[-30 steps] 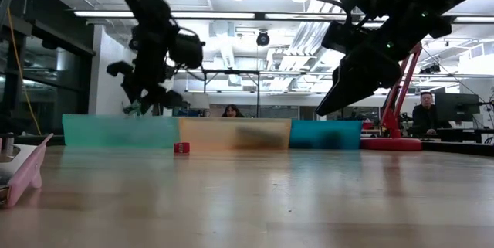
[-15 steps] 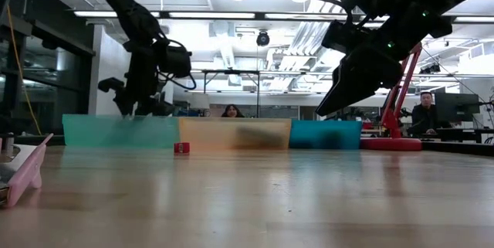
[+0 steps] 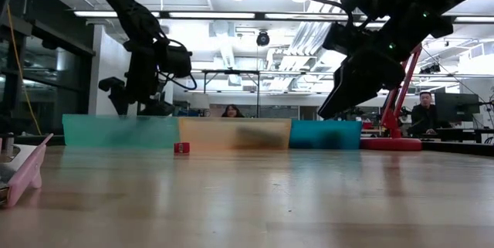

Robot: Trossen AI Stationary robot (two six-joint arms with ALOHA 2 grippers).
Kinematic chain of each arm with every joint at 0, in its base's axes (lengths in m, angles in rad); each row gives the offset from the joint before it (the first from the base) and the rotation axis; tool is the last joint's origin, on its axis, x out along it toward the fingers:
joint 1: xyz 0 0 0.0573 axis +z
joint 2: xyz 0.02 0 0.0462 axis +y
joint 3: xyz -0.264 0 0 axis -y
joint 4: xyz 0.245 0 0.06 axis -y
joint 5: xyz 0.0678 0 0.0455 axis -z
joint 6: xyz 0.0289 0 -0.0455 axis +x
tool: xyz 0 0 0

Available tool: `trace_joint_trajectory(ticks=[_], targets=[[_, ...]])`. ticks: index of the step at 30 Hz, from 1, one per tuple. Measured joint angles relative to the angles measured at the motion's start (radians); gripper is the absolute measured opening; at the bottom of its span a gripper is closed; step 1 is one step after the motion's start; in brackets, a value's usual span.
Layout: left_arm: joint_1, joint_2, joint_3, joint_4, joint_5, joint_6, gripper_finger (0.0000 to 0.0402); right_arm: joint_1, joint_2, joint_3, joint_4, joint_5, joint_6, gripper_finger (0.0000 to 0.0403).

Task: Pick and place Stapler, Stapler remover, tape
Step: Put the light blue staple remover into the green bin, then put the top red stapler into the orange bin

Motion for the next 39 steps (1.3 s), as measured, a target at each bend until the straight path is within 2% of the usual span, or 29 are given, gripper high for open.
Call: trace_joint_trajectory(ticks=[3,7,13,20,24,30,33,39], targets=[[0.000,-0.002,0.005,-0.006,0.000,0.000,0.0267,0.000,0.000,0.000,-0.010,0.000,0.001,0.0231],[0.000,-0.002,0.040,-0.044,-0.001,0.000,0.0285,0.000,0.000,0.000,-0.011,0.000,0.003,0.0231],[-0.025,-0.002,0.106,-0.130,0.010,0.018,0.0289,0.000,0.000,0.000,-0.011,0.000,0.013,0.0231],[-0.137,-0.017,0.144,-0.168,0.066,0.188,0.0289,0.000,0.000,0.000,-0.026,0.000,0.013,0.0231],[-0.196,-0.062,0.146,-0.180,0.077,0.181,0.0289,0.000,0.000,0.000,-0.026,0.000,0.013,0.0231],[-0.280,-0.171,0.146,-0.253,0.012,0.090,0.0289,0.000,0.000,0.000,-0.018,0.000,0.023,0.0231],[-0.331,-0.227,0.142,-0.301,-0.044,0.039,0.0289,0.000,0.000,0.000,0.043,0.003,0.045,0.0231],[-0.431,-0.322,0.066,-0.286,-0.153,-0.025,0.0289,0.002,0.048,0.034,0.152,0.002,0.015,0.0231]])
